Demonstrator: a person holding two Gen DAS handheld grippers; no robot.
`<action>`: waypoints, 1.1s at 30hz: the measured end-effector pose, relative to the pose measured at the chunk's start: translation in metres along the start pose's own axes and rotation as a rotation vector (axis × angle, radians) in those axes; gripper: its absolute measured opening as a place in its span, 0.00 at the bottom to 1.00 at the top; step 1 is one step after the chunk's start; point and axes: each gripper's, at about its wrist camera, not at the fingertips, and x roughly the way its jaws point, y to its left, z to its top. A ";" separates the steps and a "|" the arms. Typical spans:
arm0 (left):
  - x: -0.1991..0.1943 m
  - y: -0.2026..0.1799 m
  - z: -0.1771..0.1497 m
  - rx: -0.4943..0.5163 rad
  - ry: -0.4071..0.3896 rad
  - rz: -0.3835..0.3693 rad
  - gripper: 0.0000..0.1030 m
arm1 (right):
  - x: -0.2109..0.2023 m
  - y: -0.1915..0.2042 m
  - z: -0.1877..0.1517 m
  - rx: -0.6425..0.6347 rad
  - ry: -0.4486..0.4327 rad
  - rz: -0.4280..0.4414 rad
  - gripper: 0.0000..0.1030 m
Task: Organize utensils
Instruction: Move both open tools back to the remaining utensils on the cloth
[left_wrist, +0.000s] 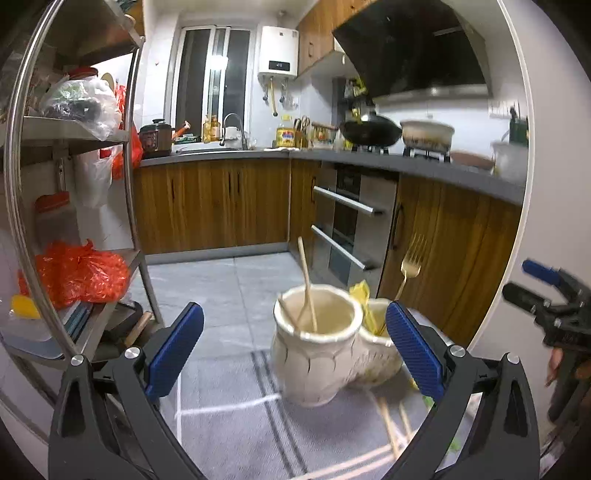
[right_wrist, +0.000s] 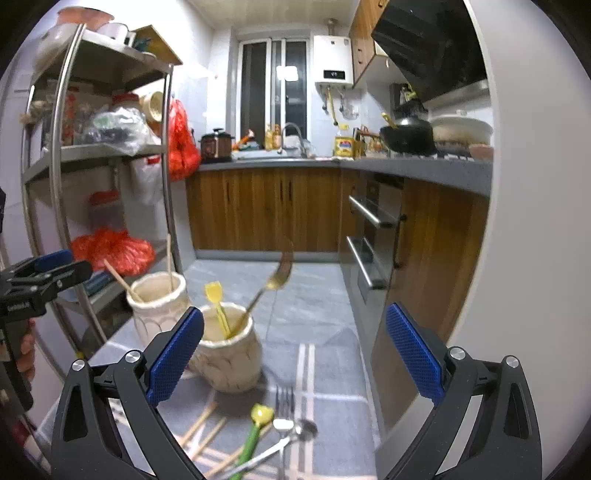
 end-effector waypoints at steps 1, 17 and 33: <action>0.001 -0.002 -0.003 0.008 0.007 0.002 0.95 | 0.000 -0.001 -0.004 0.002 0.010 -0.006 0.95; 0.022 -0.019 -0.060 0.020 0.205 -0.040 0.95 | 0.008 -0.021 -0.053 -0.003 0.141 -0.037 0.95; 0.039 -0.052 -0.108 0.049 0.375 -0.101 0.95 | 0.029 -0.024 -0.096 -0.011 0.309 -0.025 0.95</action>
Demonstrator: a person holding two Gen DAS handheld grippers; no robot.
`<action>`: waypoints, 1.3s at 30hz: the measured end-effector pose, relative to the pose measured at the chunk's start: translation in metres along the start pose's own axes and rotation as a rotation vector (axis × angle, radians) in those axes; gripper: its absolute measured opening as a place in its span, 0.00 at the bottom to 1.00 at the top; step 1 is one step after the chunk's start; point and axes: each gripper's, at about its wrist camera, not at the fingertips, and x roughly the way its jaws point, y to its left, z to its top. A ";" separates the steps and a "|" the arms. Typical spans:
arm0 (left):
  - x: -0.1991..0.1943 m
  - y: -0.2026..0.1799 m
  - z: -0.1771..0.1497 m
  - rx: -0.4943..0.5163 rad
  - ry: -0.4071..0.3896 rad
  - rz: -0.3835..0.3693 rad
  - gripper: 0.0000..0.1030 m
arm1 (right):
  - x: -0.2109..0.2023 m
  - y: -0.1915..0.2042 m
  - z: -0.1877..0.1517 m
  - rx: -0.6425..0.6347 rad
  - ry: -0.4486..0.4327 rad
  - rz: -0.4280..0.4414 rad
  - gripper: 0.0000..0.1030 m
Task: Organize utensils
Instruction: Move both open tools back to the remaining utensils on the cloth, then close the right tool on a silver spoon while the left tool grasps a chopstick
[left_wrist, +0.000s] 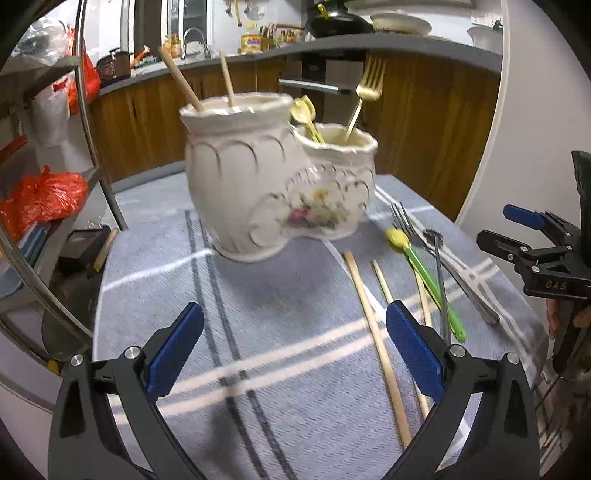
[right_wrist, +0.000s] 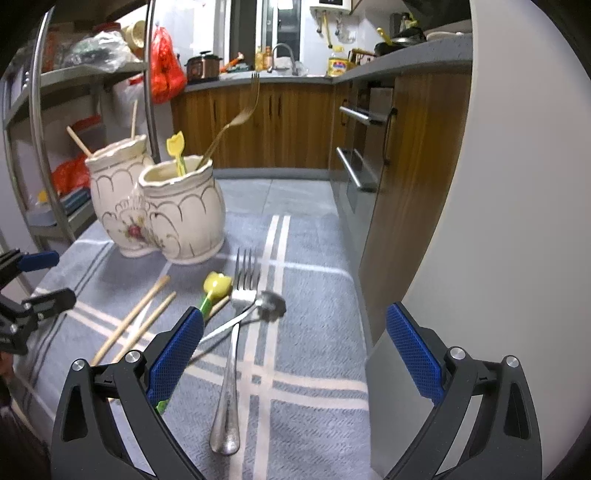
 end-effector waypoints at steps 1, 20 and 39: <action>0.003 -0.002 -0.002 -0.003 0.012 -0.002 0.95 | 0.001 0.000 0.000 -0.002 0.003 0.001 0.95; 0.013 -0.024 -0.008 0.063 0.063 -0.004 0.94 | 0.035 0.007 0.007 0.162 0.158 0.100 0.53; 0.021 -0.031 -0.010 0.064 0.104 -0.057 0.59 | 0.069 0.006 0.014 0.318 0.229 0.169 0.16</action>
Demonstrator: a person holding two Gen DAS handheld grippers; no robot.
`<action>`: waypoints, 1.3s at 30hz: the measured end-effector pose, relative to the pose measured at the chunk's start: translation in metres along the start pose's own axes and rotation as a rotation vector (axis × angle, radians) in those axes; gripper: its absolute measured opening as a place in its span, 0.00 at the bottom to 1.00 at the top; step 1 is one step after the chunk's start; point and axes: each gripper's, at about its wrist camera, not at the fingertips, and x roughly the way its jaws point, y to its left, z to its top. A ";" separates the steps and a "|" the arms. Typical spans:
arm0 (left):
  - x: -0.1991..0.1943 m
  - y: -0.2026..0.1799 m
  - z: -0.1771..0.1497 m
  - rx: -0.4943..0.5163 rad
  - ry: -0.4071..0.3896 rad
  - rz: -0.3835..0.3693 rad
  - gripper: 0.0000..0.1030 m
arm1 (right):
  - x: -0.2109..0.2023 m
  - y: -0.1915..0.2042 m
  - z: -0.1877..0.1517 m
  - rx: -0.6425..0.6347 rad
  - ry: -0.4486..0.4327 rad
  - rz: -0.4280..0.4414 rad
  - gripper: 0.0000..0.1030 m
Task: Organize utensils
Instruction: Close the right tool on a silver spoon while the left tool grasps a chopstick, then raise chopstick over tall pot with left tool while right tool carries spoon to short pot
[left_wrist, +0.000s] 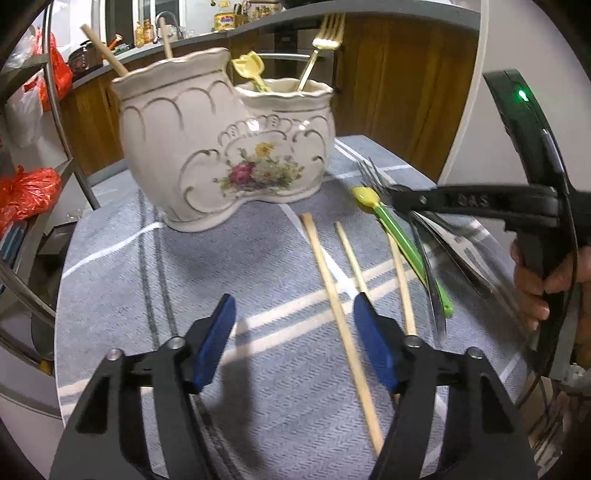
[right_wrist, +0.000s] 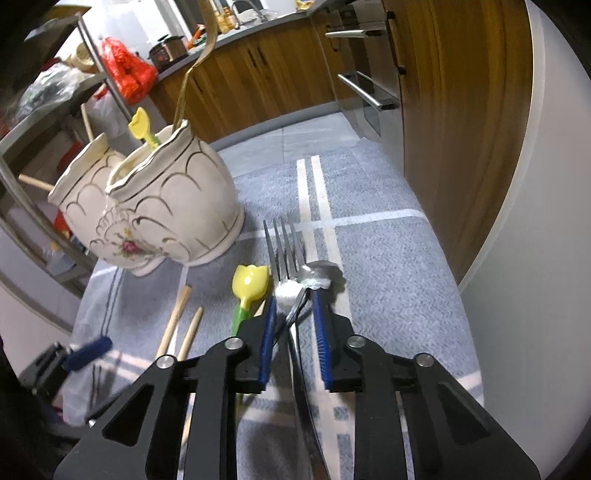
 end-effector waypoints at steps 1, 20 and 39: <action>0.001 -0.002 0.000 0.002 0.009 -0.011 0.56 | 0.001 -0.002 0.000 0.010 -0.001 0.004 0.14; 0.012 -0.010 0.014 0.024 0.042 -0.023 0.07 | -0.033 0.013 -0.006 -0.117 -0.150 -0.018 0.03; -0.049 0.041 0.004 -0.004 -0.182 -0.106 0.06 | -0.105 0.048 -0.020 -0.327 -0.457 -0.043 0.02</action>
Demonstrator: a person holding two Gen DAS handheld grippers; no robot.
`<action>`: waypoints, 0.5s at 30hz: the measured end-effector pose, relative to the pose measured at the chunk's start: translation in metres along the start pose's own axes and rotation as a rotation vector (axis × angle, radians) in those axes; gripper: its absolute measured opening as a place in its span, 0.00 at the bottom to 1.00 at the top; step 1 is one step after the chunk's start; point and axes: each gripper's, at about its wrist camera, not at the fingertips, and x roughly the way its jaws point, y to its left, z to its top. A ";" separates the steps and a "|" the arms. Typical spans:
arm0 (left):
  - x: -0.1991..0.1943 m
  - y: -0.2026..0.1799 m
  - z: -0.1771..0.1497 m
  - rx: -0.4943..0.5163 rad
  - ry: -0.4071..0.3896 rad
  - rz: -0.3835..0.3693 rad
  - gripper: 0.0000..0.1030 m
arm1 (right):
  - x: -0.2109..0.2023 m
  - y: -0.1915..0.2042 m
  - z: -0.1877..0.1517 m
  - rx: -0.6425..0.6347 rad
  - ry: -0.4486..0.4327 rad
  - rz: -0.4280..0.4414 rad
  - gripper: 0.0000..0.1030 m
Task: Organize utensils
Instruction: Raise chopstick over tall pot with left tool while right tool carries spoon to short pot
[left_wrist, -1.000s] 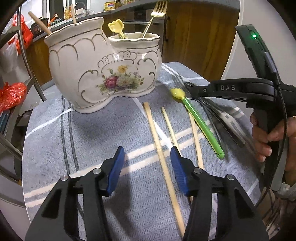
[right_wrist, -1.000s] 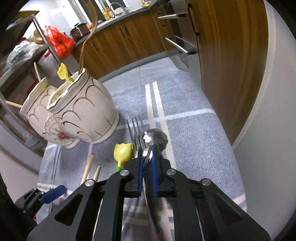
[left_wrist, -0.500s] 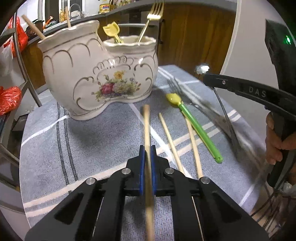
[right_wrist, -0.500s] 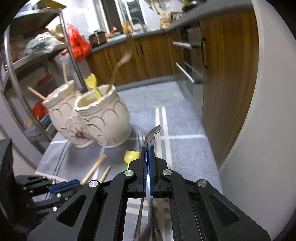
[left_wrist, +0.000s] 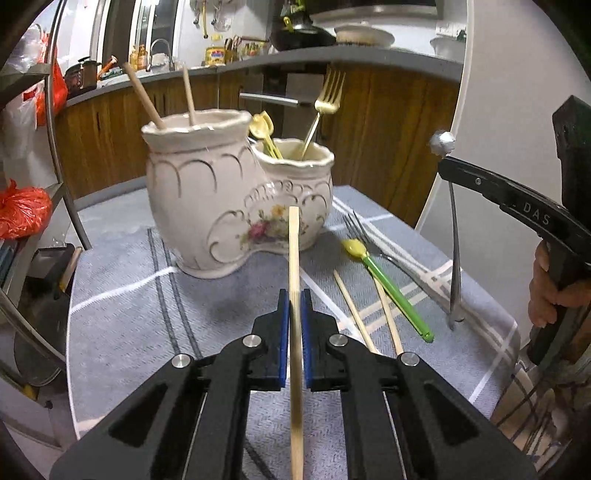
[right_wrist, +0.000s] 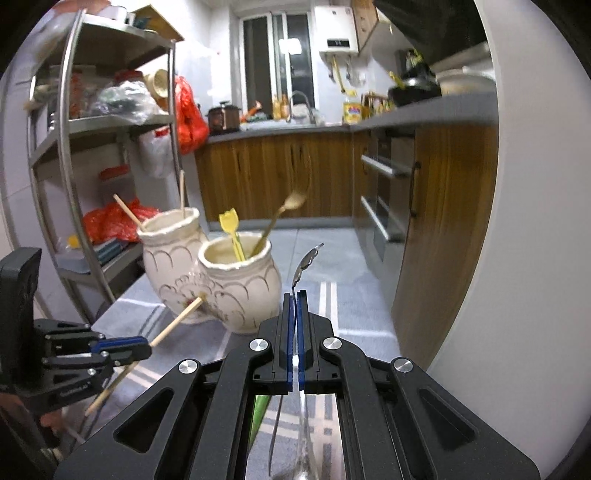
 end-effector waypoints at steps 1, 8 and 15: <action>-0.004 0.000 0.001 0.002 -0.012 0.001 0.06 | -0.003 0.002 0.002 -0.005 -0.014 -0.002 0.02; -0.030 0.004 0.010 0.029 -0.138 0.007 0.06 | -0.011 0.009 0.025 -0.024 -0.089 0.002 0.02; -0.065 0.020 0.053 0.044 -0.358 0.054 0.06 | -0.008 0.015 0.060 -0.008 -0.155 0.040 0.02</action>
